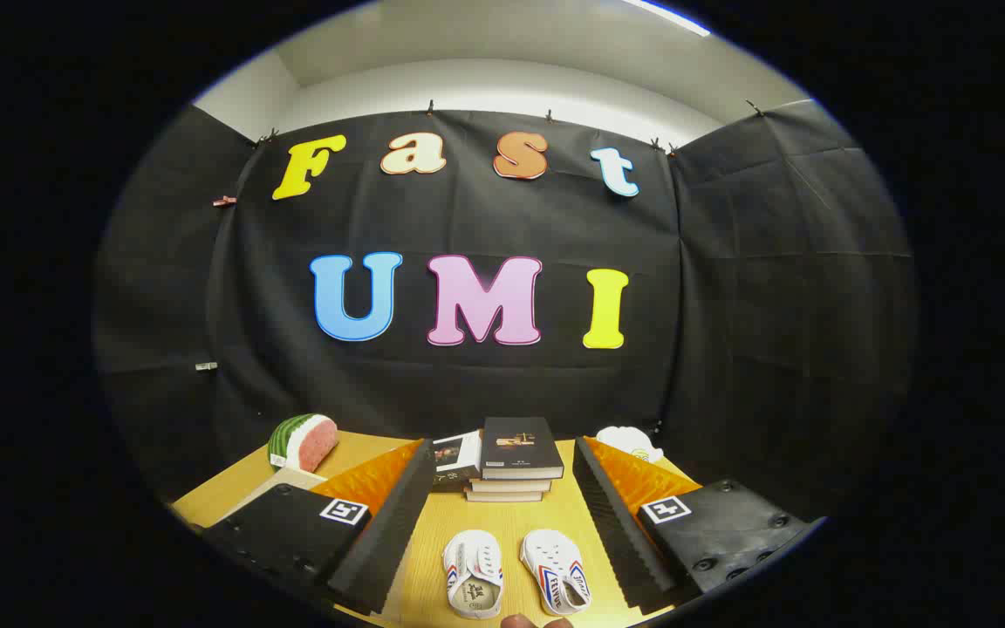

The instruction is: Open the storage box then place both shoes into the box .Put the left shoe in first, then the right shoe, with the right side of both shoes facing outward in a uniform manner.

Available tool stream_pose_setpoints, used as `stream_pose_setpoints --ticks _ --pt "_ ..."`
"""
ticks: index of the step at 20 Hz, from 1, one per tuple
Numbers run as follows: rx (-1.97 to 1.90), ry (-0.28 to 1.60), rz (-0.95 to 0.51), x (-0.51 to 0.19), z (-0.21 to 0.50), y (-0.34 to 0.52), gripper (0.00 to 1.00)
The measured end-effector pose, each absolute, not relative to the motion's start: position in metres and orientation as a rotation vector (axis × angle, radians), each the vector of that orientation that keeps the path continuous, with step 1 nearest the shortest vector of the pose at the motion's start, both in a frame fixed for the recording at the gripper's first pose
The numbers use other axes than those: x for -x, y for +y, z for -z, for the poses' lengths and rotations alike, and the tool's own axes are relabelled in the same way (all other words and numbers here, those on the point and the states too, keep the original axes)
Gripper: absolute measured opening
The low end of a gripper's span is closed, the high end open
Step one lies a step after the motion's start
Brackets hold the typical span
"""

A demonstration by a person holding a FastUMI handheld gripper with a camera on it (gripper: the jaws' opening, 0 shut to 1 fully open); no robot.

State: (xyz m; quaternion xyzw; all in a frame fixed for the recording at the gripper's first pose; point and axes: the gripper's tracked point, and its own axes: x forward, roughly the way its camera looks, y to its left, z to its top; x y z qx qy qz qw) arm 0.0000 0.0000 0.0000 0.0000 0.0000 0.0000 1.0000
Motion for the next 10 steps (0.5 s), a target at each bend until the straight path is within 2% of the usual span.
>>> stream_pose_setpoints --ticks 10 --pt "-0.029 0.058 0.083 0.013 0.018 -0.003 0.98"
